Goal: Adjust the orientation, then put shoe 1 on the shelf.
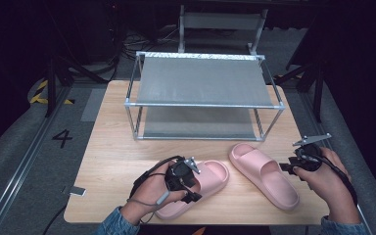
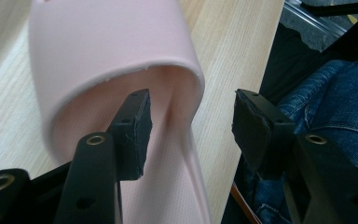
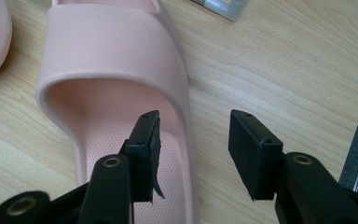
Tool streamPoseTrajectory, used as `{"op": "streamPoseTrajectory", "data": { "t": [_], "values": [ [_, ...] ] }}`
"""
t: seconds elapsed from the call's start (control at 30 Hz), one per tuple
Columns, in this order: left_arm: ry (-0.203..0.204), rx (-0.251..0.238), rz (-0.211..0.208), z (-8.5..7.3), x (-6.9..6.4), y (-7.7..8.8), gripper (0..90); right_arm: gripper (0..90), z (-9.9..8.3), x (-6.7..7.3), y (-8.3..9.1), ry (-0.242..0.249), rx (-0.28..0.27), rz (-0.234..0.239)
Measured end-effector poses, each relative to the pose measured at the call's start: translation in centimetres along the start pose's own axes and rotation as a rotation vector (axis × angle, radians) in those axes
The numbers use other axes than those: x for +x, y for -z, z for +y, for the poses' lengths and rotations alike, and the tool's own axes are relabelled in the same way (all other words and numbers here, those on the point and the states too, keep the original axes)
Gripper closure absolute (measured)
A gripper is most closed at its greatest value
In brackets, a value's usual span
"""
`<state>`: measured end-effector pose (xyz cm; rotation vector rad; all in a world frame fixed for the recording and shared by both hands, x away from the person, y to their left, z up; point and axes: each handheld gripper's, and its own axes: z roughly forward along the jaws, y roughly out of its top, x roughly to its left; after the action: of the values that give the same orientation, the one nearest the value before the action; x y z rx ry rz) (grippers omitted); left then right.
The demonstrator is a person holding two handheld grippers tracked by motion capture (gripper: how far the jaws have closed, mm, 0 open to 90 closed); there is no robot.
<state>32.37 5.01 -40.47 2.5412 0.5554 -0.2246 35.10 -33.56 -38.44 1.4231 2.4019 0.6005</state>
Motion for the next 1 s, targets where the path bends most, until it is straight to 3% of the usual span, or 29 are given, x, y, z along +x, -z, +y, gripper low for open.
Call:
{"op": "streamPoseTrajectory", "data": {
  "t": [0.17,0.27,0.33,0.43,0.5,0.53,0.57,0.6,0.8,1.0],
  "values": [
    [-0.018,0.026,-0.004,0.3,-0.1,-1.1,47.3,54.4,-0.3,0.0,-0.1,-0.003,0.006,-0.003],
    [-0.052,0.060,0.004,0.6,-0.1,-1.9,43.6,54.4,-0.5,0.1,-0.2,-0.002,0.014,-0.007],
    [-0.053,0.048,0.003,0.6,-0.2,-2.4,44.8,54.4,-0.6,0.1,-0.2,-0.001,0.018,-0.009],
    [-0.057,0.043,0.012,0.7,-0.3,-2.7,53.3,54.5,-0.7,0.1,-0.2,-0.005,0.019,-0.008],
    [-0.056,0.044,0.030,0.8,-0.4,-2.7,67.4,54.5,-0.7,0.0,-0.2,-0.005,0.018,-0.009],
    [-0.056,0.044,0.030,0.8,-0.4,-2.7,72.8,54.5,-0.7,0.0,-0.2,-0.005,0.018,-0.009],
    [-0.057,0.054,0.062,0.9,-0.4,-2.5,72.8,54.5,-0.7,0.0,-0.2,-0.005,0.020,-0.009],
    [-0.054,0.053,0.065,1.0,-0.5,-2.4,80.2,54.6,-0.8,0.0,-0.3,-0.004,0.021,-0.009],
    [-0.036,0.037,0.100,1.0,-0.6,-1.7,83.9,54.6,-0.8,0.1,-0.3,-0.004,0.021,-0.008],
    [-0.030,0.035,0.094,1.0,-0.4,-1.1,84.5,54.4,-0.7,0.2,-0.4,-0.004,0.020,-0.009]
  ]
}}
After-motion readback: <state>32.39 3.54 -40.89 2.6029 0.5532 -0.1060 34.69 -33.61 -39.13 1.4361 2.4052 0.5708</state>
